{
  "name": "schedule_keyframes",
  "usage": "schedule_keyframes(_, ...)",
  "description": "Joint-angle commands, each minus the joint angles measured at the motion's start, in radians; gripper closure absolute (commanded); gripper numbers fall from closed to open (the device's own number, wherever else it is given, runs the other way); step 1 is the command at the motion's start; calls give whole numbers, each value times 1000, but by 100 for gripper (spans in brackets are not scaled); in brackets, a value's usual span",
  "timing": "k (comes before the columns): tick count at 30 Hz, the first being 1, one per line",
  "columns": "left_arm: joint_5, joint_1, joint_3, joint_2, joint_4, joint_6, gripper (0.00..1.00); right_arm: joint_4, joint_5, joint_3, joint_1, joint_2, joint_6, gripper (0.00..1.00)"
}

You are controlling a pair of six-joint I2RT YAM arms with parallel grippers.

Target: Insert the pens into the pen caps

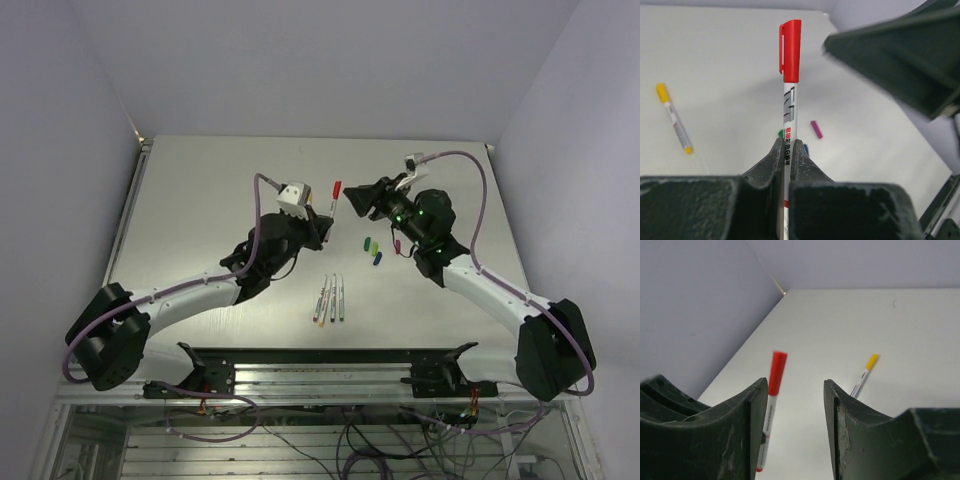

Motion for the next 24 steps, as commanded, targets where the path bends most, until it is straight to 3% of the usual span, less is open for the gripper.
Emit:
schedule_keyframes(1, -109, 3, -50, 12, -30, 4, 93, -24, 59, 40, -1, -49, -51, 52)
schedule_keyframes(6, -209, 4, -30, 74, -53, -13, 93, -145, 158, 27, -1, -79, -12, 52)
schedule_keyframes(10, -262, 15, 35, 150, -76, 0, 93, -404, 317, 73, -16, -48, 70, 53)
schedule_keyframes(16, -213, 100, 144, 285, -101, -35, 93, -547, 314, 94, -53, -25, 98, 51)
schedule_keyframes(22, -180, 183, 218, 391, -113, -70, 93, -512, 329, 71, -53, -116, 60, 28)
schedule_keyframes(24, -165, 201, 250, 426, -122, -66, 93, -492, 381, 47, -53, -142, 47, 25)
